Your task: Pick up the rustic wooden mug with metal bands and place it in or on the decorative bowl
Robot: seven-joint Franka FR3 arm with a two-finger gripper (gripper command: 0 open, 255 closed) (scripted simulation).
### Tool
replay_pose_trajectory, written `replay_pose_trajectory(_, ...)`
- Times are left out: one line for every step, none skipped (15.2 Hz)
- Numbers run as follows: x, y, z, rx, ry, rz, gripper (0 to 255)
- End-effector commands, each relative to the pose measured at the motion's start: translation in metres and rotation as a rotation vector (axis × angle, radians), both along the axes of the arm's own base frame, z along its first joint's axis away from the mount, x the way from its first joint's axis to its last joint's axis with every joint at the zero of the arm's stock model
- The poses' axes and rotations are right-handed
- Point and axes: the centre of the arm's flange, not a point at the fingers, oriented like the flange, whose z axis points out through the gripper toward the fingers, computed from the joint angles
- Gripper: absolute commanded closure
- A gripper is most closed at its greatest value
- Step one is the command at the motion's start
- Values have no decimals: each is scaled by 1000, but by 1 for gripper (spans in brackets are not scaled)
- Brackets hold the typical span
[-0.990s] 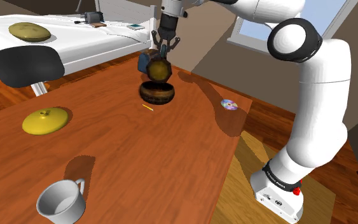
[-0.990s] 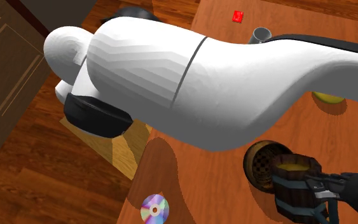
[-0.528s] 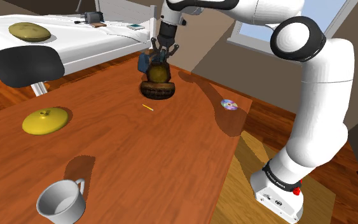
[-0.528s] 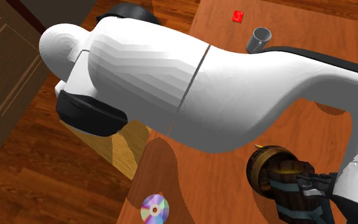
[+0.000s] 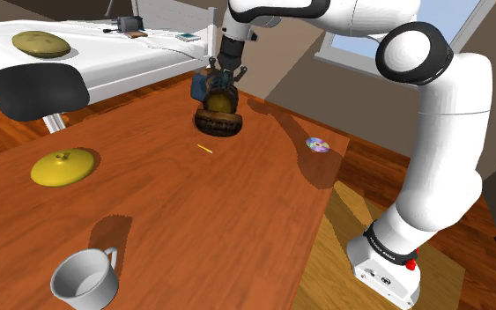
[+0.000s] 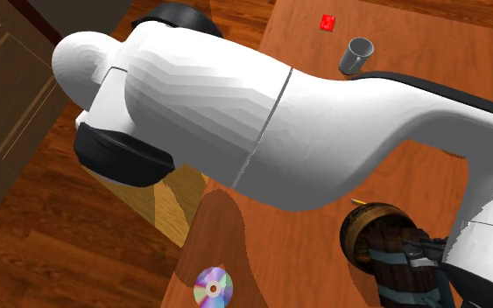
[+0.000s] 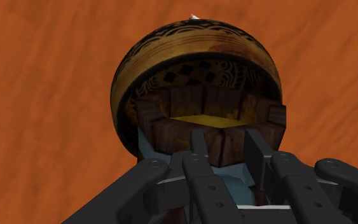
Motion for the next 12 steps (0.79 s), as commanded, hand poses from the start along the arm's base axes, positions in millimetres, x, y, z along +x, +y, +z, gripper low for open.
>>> replay_pose_trajectory(0,-1,-7,-1,14,0,255)
replay_pose_trajectory(0,-1,-7,-1,14,0,255)
replay_pose_trajectory(0,1,-8,-1,14,0,0)
replay_pose_trajectory(0,1,-10,-1,14,0,0)
replay_pose_trajectory(0,3,-10,-1,14,0,0)
replay_pose_trajectory(0,2,-10,-1,14,0,0)
replay_pose_trajectory(0,3,-10,-1,14,0,0)
replay_pose_trajectory(0,-1,-7,-1,14,0,0)
replay_pose_trajectory(1,-3,6,-1,14,0,0)
replay_pose_trajectory(1,-5,19,-1,14,0,0)
replay_pose_trajectory(1,-7,32,-1,14,0,0)
replay_pose_trajectory(1,-9,42,-1,14,0,0)
